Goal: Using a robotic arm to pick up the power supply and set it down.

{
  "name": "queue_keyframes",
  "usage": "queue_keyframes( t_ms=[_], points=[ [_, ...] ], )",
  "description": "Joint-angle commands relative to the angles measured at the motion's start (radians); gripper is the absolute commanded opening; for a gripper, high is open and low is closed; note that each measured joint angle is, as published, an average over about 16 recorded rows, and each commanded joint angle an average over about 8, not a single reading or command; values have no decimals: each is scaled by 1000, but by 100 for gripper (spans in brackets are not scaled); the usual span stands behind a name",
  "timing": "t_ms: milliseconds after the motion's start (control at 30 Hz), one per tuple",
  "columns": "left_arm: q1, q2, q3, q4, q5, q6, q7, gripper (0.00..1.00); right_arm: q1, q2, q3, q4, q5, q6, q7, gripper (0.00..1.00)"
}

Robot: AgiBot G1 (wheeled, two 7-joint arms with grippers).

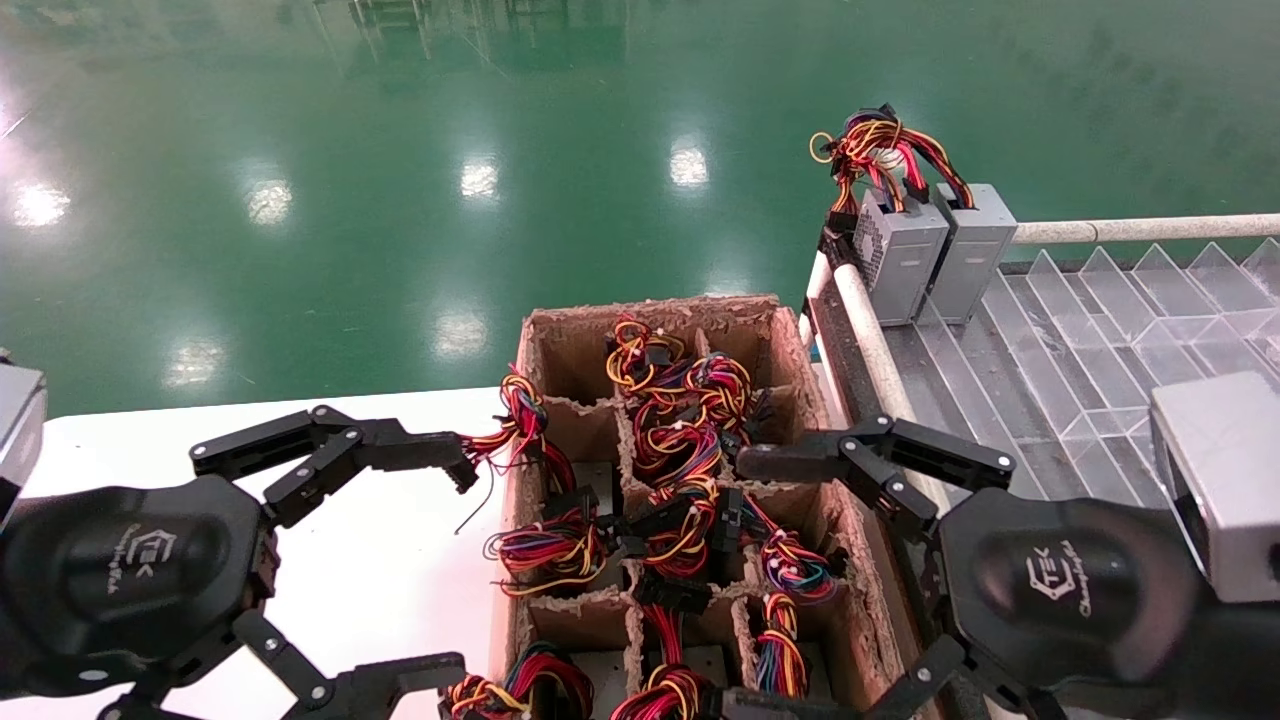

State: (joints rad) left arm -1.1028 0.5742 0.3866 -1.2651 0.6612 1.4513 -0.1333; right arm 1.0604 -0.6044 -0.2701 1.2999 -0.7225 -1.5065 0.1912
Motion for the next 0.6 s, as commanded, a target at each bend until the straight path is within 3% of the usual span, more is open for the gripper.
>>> queue_keyframes(
  t_ms=[33, 600],
  points=[
    [0, 0, 0, 0, 0, 0, 0, 100, 4, -2, -3, -5, -2, 3, -2, 100],
    [0, 0, 0, 0, 0, 0, 0, 100, 16, -8, -11, -19, -9, 13, -7, 100]
  ],
)
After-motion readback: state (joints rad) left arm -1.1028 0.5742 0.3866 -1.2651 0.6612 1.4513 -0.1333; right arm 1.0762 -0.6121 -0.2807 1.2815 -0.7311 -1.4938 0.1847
